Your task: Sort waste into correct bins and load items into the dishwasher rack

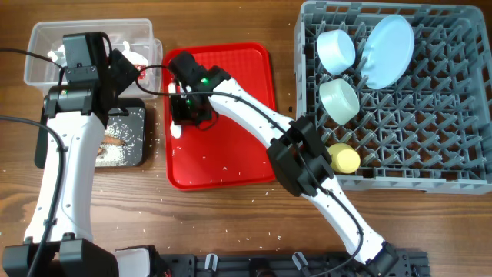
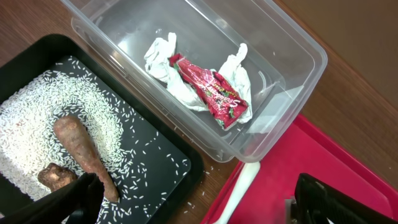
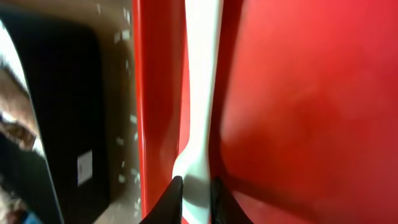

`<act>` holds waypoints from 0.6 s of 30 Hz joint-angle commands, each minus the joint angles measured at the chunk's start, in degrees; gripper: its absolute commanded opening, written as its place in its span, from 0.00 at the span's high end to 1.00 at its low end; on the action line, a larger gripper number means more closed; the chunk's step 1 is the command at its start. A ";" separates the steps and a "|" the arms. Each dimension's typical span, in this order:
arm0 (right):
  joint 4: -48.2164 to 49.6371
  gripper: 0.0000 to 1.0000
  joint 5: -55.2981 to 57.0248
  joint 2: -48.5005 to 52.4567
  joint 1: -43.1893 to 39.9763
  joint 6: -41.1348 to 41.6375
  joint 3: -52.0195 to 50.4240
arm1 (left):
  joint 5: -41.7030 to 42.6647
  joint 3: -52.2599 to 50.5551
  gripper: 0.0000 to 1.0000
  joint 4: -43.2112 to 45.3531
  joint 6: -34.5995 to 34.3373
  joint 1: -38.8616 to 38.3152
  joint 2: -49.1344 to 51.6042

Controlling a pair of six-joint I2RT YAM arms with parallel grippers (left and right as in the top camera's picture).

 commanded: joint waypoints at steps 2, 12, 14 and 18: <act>-2.64 0.96 -1.33 6.58 0.07 -0.83 -3.98 | -0.92 0.90 0.00 0.13 -0.55 0.11 -1.09; -1.55 0.96 -9.60 4.28 -5.88 -5.77 -3.76 | -0.92 0.90 0.00 0.13 -0.57 0.11 -1.09; -1.29 0.96 -13.84 3.67 -7.67 -8.46 -3.76 | -0.92 0.90 0.00 0.13 -0.57 0.11 -1.09; -0.76 0.94 -16.65 3.02 -9.99 -11.87 -3.76 | -0.92 0.90 0.00 0.15 -0.57 0.11 -1.09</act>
